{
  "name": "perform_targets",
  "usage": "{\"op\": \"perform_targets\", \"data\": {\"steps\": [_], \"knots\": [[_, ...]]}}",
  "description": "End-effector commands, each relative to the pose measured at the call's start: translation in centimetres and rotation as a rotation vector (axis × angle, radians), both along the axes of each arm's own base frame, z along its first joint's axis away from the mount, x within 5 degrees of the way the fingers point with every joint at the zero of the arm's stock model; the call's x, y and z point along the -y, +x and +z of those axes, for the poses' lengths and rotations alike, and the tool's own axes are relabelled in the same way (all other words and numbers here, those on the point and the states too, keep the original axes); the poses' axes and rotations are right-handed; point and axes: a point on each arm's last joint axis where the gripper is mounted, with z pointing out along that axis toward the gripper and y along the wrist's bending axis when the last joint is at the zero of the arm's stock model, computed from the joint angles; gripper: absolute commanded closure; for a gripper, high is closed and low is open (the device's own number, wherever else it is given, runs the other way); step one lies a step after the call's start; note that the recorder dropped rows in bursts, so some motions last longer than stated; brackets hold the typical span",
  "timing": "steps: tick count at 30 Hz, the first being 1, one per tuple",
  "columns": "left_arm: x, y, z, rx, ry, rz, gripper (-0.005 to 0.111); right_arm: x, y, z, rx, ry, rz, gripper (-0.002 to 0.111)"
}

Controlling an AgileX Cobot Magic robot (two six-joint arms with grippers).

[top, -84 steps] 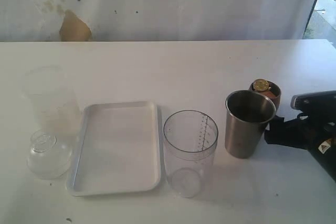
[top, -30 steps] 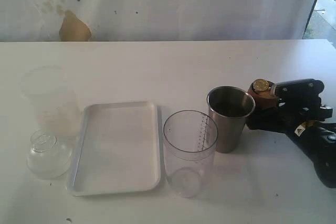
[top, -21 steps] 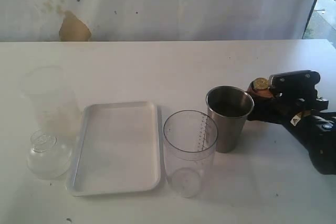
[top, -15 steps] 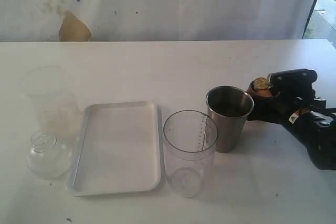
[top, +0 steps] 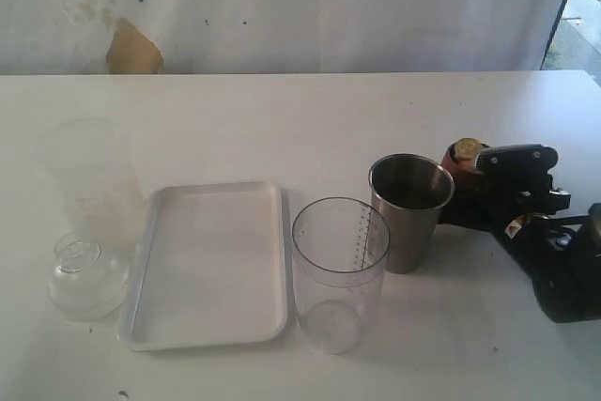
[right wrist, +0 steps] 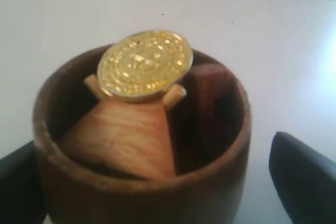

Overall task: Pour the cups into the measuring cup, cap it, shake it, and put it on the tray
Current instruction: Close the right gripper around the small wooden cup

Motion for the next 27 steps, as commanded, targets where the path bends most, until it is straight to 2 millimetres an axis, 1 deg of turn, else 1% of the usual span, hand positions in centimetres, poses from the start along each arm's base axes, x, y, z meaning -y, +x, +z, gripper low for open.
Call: {"op": "perform_targets", "data": {"steps": [1,9,15,17,27], "knots": [[0.02,-0.01,-0.05,0.009,-0.002,-0.003,0.106,0.25,0.45,-0.08,0.013,0.007,-0.015,0.012],[0.02,-0.01,-0.05,0.009,-0.002,-0.003,0.106,0.26,0.6,-0.01,0.015,0.01,-0.016,0.012],[0.02,-0.01,-0.05,0.009,-0.002,-0.003,0.106,0.19,0.57,-0.1,0.005,0.075,-0.027,0.012],[0.02,-0.01,-0.05,0.009,-0.002,-0.003,0.106,0.18,0.51,-0.3,-0.018,0.075,-0.028,0.012],[0.02,-0.01,-0.05,0.009,-0.002,-0.003,0.106,0.19,1.11,0.08,0.011,0.075,-0.027,0.012]]}}
